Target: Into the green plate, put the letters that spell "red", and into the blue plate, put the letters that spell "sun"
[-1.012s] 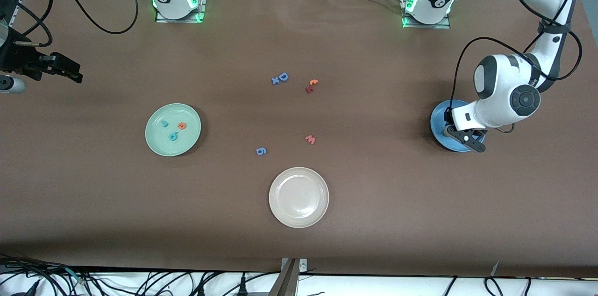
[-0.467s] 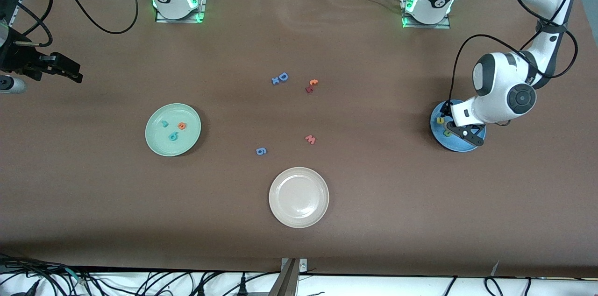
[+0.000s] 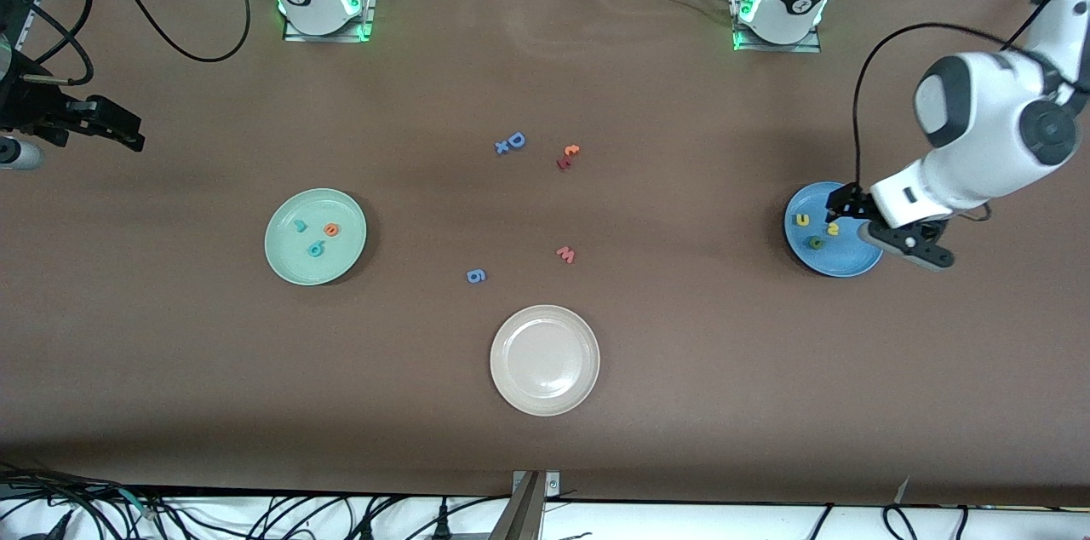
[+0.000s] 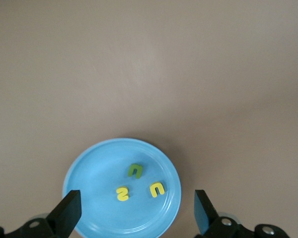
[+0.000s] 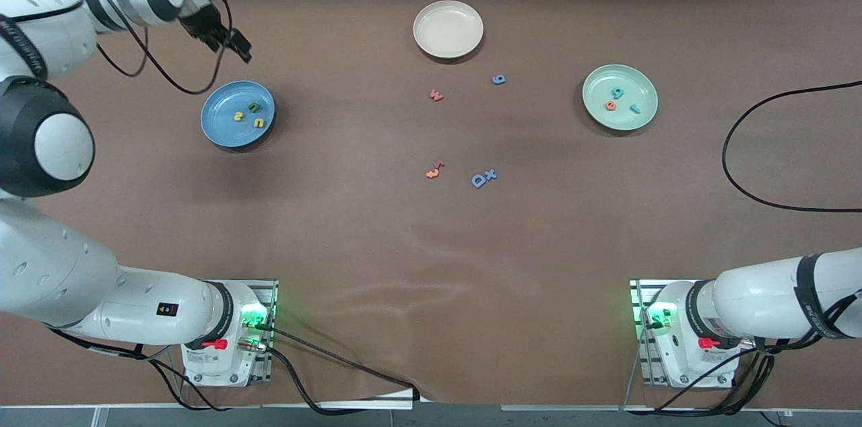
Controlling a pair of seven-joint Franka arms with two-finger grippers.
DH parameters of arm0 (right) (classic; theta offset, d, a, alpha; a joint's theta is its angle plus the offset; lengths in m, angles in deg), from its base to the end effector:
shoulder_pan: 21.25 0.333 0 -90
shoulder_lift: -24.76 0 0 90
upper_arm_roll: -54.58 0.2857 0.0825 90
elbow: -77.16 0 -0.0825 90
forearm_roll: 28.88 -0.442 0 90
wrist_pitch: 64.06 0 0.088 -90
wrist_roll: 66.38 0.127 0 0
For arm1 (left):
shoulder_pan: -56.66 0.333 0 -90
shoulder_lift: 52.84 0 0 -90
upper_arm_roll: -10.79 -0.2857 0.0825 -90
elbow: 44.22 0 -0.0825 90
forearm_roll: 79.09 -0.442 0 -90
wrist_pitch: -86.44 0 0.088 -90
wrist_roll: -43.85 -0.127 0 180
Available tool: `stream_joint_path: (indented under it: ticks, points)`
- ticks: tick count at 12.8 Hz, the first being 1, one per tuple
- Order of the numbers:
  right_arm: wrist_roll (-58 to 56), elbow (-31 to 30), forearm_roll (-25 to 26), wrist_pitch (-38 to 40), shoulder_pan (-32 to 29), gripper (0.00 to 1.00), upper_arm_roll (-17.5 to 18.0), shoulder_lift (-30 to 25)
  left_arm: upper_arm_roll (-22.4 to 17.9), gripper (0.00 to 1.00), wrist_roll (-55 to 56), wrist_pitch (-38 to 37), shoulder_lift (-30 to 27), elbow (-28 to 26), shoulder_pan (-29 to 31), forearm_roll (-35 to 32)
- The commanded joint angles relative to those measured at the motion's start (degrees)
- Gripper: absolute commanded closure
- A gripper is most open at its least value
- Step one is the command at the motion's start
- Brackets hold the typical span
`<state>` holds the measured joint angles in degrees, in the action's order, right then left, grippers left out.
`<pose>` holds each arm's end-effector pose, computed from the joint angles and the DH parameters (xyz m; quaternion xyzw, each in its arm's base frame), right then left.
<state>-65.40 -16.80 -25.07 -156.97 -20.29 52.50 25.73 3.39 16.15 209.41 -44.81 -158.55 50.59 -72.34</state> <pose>0.6180 -0.0201 0.5317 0.9992 -0.0160 -0.0177 0.0335 0.6287 0.0073 0.3124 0.9794 -0.1975 0.0161 0.0378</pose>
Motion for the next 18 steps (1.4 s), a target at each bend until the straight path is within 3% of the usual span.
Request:
stream_joint_path:
  ticks: [1, 4, 5, 10, 13, 18]
  points:
    - [-0.55, 1.24, 1.02, 0.97, 0.01, 0.0, -0.12, 0.36, 0.37, 0.0, 0.97, -6.59, -2.75, 7.43, 0.36, 1.24]
    - [-0.72, 1.24, 0.67, 1.06, -0.08, 0.0, -0.21, 0.36, 0.37, 0.0, 4.74, -8.8, -3.28, 13.24, 0.36, 0.46]
    - [-0.72, 1.24, 0.67, 1.06, -0.08, 0.0, 0.06, 0.18, 0.54, 0.0, 6.06, -8.98, -3.72, 14.83, 0.36, -2.68]
    - [-0.72, 1.59, -1.77, 1.15, -0.08, 0.0, -0.38, 0.01, 2.73, 0.0, 7.74, -11.26, -8.73, 15.02, 0.27, -2.8]
    - [-0.29, 4.48, -3.55, 6.4, -0.08, 0.0, -0.21, -0.35, 3.44, 0.0, 10.46, -12.66, -9.17, 16.25, 0.53, -3.76]
    - [-0.11, 4.75, -3.29, 3.88, 0.01, 0.0, -0.21, 0.27, 2.74, 0.0, 33.9, -31.54, -8.29, 20.73, 0.36, -3.77]
